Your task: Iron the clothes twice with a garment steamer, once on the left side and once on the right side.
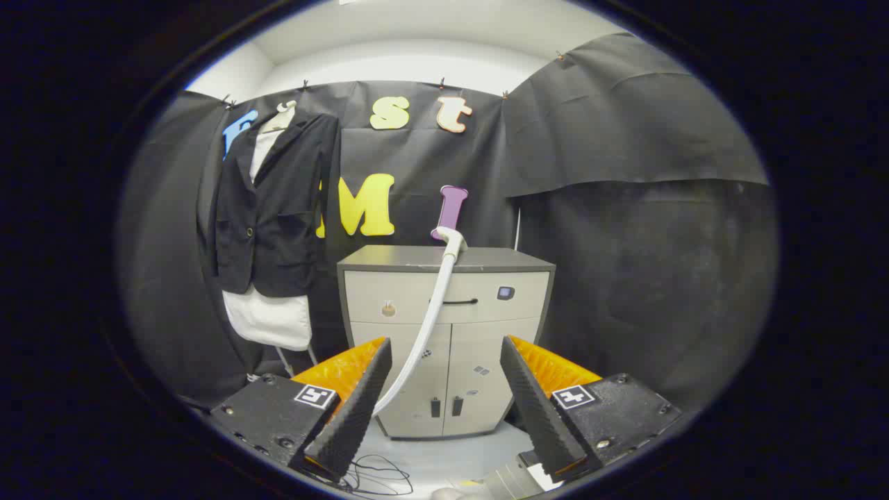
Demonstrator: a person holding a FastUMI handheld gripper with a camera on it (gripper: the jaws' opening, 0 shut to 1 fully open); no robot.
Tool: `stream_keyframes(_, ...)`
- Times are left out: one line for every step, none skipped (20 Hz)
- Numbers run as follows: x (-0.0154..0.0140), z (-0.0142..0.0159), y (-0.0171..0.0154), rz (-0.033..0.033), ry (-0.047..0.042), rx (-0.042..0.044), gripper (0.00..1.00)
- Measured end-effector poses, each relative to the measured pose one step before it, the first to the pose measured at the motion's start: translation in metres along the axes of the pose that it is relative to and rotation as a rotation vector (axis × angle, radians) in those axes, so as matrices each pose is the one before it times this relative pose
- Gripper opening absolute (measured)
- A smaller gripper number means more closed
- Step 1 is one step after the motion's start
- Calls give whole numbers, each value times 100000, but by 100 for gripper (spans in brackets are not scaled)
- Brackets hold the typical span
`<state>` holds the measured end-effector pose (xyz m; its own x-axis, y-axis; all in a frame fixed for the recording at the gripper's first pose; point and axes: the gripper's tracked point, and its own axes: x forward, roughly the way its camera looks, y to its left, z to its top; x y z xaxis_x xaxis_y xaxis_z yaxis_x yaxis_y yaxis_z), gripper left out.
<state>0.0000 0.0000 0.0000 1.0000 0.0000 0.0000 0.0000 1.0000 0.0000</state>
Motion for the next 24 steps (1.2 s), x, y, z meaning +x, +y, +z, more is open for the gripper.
stream_keyframes(-54,13,64,-50,8,-244,98)
stream_keyframes(-100,150,144,187,-409,-67,98)
stream_keyframes(-23,215,49,96,-449,13,98)
stream_keyframes(13,-70,21,-151,70,7,98)
stream_keyframes(-54,-88,15,10,352,63,98)
stream_keyframes(-23,51,91,251,20,175,98)
stream_keyframes(-30,124,16,-140,-103,74,98)
stream_keyframes(-11,-94,46,-44,-96,41,98)
stream_keyframes(25,76,-21,-13,-27,228,98)
stream_keyframes(22,-89,48,81,229,155,98)
stream_keyframes(-19,-4,47,88,176,322,98)
stream_keyframes(73,1,-81,25,161,586,98)
stream_keyframes(81,30,-89,-229,236,621,98)
stream_keyframes(156,19,-195,-428,636,358,98)
stream_keyframes(212,202,-111,-152,122,274,98)
stream_keyframes(325,345,-245,-483,-53,250,98)
stream_keyframes(435,322,-359,-370,-29,-124,98)
stream_keyframes(302,489,-358,-105,-90,-102,98)
stream_keyframes(448,574,-299,-407,104,-141,98)
stream_keyframes(834,592,-574,-517,334,-93,98)
stream_keyframes(917,766,-455,-205,81,136,98)
stream_keyframes(1156,793,-494,-36,16,464,98)
stream_keyframes(1229,927,-407,4,-212,747,98)
stream_keyframes(1309,740,-421,-245,74,727,98)
